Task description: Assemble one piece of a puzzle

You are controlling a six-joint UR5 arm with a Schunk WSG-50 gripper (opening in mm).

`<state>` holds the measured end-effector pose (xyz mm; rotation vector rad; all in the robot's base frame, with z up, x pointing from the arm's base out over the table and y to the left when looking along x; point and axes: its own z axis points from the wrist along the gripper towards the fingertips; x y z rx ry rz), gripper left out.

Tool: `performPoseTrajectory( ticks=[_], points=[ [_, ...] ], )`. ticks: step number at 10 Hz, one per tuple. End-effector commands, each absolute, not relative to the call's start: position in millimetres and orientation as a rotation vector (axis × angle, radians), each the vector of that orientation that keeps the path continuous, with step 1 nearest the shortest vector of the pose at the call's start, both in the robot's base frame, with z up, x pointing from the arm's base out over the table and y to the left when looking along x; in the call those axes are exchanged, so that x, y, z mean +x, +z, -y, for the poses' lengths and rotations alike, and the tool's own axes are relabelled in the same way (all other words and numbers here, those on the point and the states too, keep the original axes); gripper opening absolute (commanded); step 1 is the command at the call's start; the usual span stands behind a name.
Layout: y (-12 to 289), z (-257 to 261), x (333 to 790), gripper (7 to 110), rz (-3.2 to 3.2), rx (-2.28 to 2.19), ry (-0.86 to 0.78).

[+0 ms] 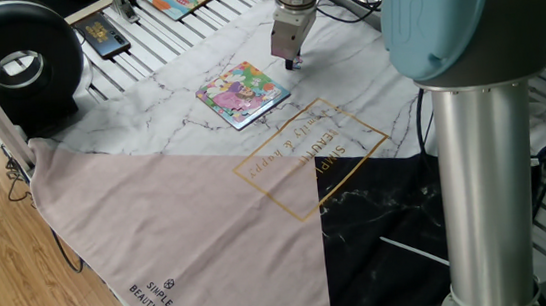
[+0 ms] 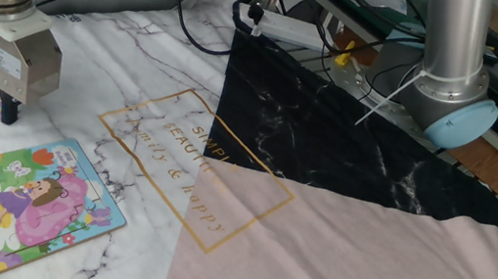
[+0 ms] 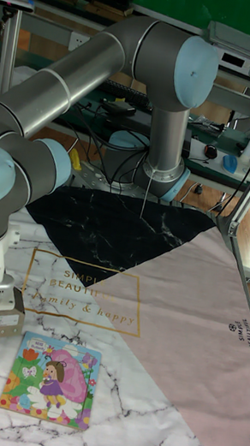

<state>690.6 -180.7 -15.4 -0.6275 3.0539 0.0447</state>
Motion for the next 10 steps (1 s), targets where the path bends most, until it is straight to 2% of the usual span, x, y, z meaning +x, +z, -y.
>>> performPoseTrajectory(
  ticks=[1, 10],
  points=[
    [-14.3, 179.3, 692.2, 44, -3.047, -0.614, 0.061],
    [-14.6, 181.0, 693.0, 44, -3.049, -0.602, 0.048]
  ],
)
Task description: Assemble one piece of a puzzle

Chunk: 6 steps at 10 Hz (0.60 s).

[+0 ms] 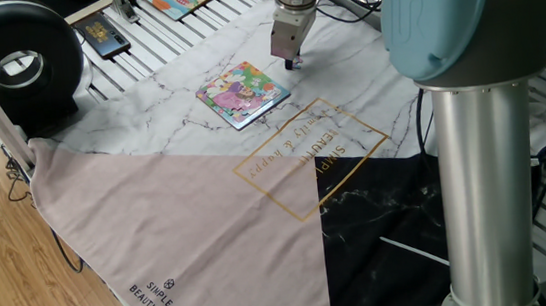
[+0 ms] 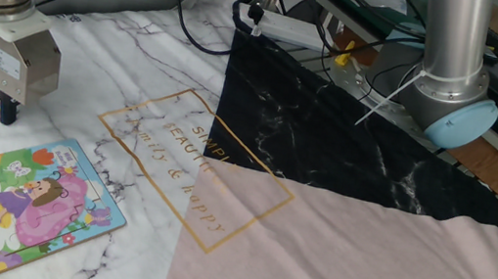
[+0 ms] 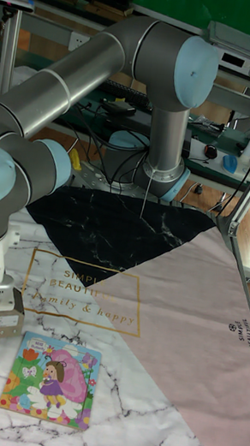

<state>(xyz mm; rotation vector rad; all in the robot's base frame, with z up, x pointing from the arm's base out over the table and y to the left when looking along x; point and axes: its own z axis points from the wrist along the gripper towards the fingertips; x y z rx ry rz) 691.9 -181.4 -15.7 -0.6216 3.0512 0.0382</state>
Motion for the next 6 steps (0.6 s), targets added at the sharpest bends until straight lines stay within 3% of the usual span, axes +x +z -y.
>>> performPoseTrajectory(
  ticks=[1, 2, 3, 6],
  points=[
    [-14.7, 181.7, 693.0, 44, -3.051, -0.596, 0.044],
    [-14.8, 181.7, 693.0, 44, -3.051, -0.593, 0.044],
    [-15.0, 182.0, 693.5, 22, -3.05, -0.593, 0.041],
    [-15.2, 182.9, 693.0, 22, -3.053, -0.586, 0.032]
  ],
)
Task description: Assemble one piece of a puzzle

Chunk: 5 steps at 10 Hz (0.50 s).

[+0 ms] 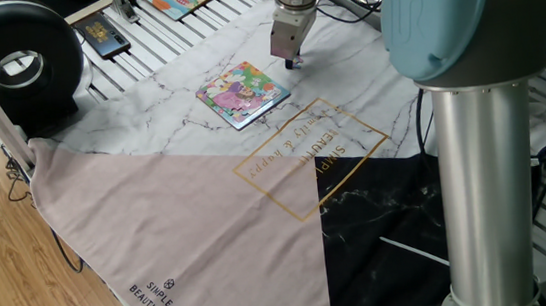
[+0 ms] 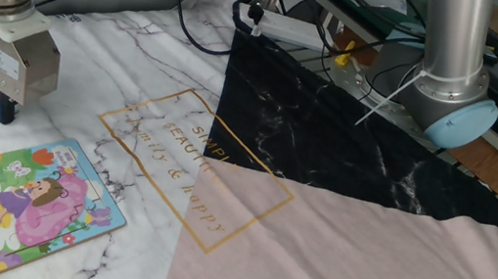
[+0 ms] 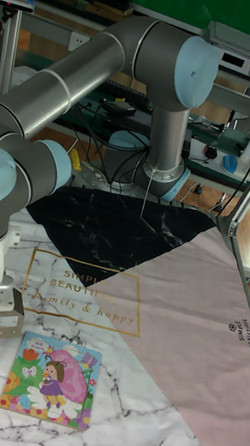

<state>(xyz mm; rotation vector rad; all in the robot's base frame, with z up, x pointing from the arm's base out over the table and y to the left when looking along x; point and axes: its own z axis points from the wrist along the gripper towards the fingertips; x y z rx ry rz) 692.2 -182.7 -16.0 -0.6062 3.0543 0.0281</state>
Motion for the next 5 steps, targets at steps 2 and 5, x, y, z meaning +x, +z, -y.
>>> performPoseTrajectory(
  ticks=[2, 5],
  points=[
    [-15.2, 183.9, 692.9, 22, -3.055, -0.577, 0.025],
    [-13.9, 184.2, 692.2, 7, -3.059, -0.568, 0.021]
  ],
)
